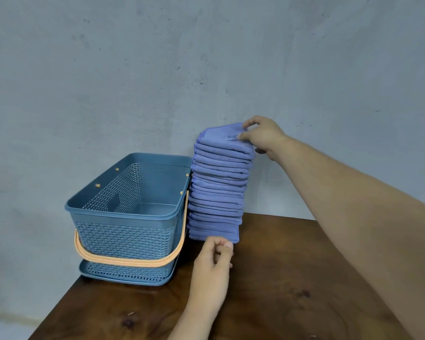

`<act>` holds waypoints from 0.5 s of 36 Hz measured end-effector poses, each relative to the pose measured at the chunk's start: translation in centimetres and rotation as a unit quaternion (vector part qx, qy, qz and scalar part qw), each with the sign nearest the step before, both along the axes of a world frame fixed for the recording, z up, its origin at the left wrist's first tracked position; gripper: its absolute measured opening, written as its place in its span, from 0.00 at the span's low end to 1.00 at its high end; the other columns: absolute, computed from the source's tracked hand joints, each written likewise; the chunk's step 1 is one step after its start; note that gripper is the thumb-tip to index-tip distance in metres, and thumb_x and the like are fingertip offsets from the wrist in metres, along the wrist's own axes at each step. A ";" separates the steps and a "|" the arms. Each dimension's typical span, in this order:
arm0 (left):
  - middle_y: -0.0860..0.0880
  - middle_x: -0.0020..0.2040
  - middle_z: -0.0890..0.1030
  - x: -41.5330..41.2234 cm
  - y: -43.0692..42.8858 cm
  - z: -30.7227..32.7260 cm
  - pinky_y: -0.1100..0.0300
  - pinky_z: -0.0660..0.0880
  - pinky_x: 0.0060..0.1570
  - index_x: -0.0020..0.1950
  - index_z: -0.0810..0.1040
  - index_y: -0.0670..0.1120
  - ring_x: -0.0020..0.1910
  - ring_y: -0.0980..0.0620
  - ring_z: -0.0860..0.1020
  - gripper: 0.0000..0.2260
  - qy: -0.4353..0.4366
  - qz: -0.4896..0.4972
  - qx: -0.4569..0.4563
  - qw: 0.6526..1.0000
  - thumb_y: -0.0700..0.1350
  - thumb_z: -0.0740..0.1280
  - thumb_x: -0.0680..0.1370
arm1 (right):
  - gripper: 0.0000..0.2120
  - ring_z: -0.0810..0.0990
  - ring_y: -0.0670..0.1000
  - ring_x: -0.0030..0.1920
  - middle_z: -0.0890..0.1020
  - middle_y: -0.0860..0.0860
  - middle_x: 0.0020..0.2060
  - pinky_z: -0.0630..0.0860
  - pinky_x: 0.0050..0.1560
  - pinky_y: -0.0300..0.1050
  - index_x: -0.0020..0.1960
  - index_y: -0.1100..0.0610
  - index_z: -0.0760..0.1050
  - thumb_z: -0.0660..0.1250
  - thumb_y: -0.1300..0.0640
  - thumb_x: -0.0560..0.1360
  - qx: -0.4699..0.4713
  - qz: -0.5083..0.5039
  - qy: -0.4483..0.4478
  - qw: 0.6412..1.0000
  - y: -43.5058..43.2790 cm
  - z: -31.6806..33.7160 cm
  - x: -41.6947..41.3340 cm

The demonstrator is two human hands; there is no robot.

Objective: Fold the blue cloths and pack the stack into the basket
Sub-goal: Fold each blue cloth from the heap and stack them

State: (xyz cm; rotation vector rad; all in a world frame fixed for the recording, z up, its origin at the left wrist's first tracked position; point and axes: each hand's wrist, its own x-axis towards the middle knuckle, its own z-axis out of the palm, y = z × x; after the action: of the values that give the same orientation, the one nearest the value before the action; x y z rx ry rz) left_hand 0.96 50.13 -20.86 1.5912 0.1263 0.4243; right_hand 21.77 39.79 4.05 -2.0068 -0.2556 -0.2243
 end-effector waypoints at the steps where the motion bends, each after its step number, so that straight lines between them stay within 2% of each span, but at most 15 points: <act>1: 0.53 0.45 0.84 0.0 0.0 0.0 0.44 0.82 0.52 0.49 0.79 0.57 0.43 0.52 0.83 0.05 0.001 -0.002 0.004 1.000 0.55 0.67 0.83 | 0.14 0.74 0.52 0.37 0.78 0.52 0.44 0.69 0.31 0.42 0.58 0.53 0.79 0.76 0.61 0.75 0.009 -0.011 -0.020 1.000 -0.5 0.1 -0.3; 4: 0.54 0.46 0.84 -0.1 -0.1 0.1 0.44 0.82 0.53 0.49 0.80 0.58 0.44 0.53 0.83 0.04 0.002 -0.008 0.017 1.000 0.55 0.67 0.83 | 0.12 0.74 0.51 0.37 0.79 0.52 0.50 0.70 0.32 0.43 0.58 0.54 0.79 0.74 0.60 0.76 0.015 -0.012 -0.052 0.998 -2.5 -0.6 -2.4; 8: 0.55 0.45 0.83 -0.3 -0.3 0.2 0.44 0.82 0.52 0.50 0.80 0.60 0.45 0.53 0.83 0.04 0.002 -0.028 0.049 0.998 0.55 0.67 0.83 | 0.11 0.81 0.49 0.48 0.79 0.47 0.60 0.80 0.43 0.49 0.59 0.48 0.81 0.74 0.56 0.77 -0.013 0.004 -0.059 0.998 -6.5 -3.9 -7.4; 11: 0.55 0.46 0.83 -0.7 -0.8 0.2 0.46 0.82 0.51 0.51 0.79 0.59 0.46 0.54 0.82 0.03 0.002 -0.050 0.105 0.993 0.56 0.67 0.83 | 0.09 0.81 0.50 0.43 0.81 0.41 0.58 0.82 0.49 0.54 0.57 0.44 0.81 0.74 0.54 0.78 -0.042 0.016 -0.045 0.998 -10.2 -7.2 -11.6; 13: 0.58 0.47 0.83 -1.1 -1.6 0.3 0.53 0.81 0.52 0.52 0.79 0.59 0.48 0.57 0.82 0.03 -0.006 -0.060 0.154 0.986 0.55 0.67 0.83 | 0.08 0.79 0.46 0.36 0.83 0.42 0.49 0.79 0.43 0.51 0.56 0.41 0.81 0.73 0.52 0.79 -0.060 0.020 -0.021 0.998 -13.0 -9.8 -14.2; 15: 0.61 0.49 0.83 -1.6 -2.6 0.4 0.58 0.79 0.53 0.53 0.79 0.59 0.52 0.60 0.81 0.03 -0.017 -0.075 0.212 0.974 0.56 0.66 0.84 | 0.07 0.78 0.41 0.33 0.83 0.45 0.44 0.73 0.39 0.41 0.56 0.40 0.80 0.73 0.49 0.80 -0.068 0.012 0.002 0.998 -15.7 -12.5 -16.5; 18: 0.63 0.51 0.82 -2.5 -4.5 0.5 0.58 0.79 0.51 0.56 0.77 0.61 0.53 0.61 0.80 0.05 -0.024 -0.116 0.289 0.950 0.59 0.64 0.84 | 0.07 0.81 0.38 0.46 0.83 0.43 0.52 0.71 0.45 0.37 0.56 0.39 0.81 0.73 0.51 0.80 -0.065 -0.007 0.014 0.998 -19.7 -16.6 -18.6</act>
State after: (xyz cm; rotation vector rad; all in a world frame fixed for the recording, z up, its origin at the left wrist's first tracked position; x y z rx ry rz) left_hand -1.53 45.59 -20.37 2.1402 -0.2449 0.3306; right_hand 3.20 20.05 -12.54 -2.1404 -0.2437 -0.1922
